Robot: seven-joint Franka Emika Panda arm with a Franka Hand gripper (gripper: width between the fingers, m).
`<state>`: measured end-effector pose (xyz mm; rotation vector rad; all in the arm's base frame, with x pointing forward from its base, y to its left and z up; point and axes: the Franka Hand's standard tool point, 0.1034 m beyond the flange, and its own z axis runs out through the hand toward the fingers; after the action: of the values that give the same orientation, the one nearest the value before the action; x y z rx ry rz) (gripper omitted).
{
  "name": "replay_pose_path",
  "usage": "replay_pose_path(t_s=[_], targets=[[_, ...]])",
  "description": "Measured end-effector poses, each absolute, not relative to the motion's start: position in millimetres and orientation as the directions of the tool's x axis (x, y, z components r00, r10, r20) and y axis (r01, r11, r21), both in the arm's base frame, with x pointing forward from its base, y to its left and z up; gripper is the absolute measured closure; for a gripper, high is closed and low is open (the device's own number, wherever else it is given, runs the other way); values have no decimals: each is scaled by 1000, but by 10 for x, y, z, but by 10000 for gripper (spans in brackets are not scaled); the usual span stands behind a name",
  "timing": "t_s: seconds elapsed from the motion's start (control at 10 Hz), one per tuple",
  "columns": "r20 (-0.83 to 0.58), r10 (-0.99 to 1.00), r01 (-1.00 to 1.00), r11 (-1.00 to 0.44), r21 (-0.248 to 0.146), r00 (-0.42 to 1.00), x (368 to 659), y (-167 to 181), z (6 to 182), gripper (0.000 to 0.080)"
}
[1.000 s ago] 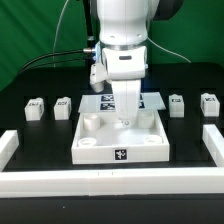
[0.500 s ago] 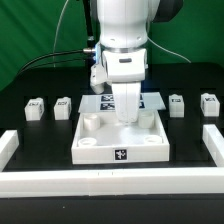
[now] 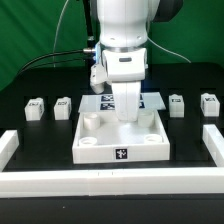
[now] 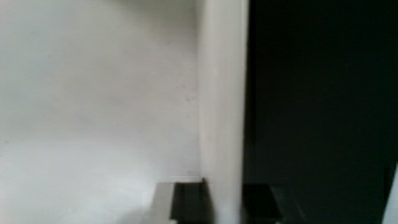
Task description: Assemble one leg
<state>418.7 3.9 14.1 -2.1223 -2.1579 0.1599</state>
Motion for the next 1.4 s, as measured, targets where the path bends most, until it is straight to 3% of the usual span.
replay_pose_path(t_s=[0.8, 1.4], targets=[[5, 1000, 989, 16, -146, -16, 4203, 41, 145, 731], [17, 1000, 993, 3, -118, -1, 4462, 274, 135, 731]])
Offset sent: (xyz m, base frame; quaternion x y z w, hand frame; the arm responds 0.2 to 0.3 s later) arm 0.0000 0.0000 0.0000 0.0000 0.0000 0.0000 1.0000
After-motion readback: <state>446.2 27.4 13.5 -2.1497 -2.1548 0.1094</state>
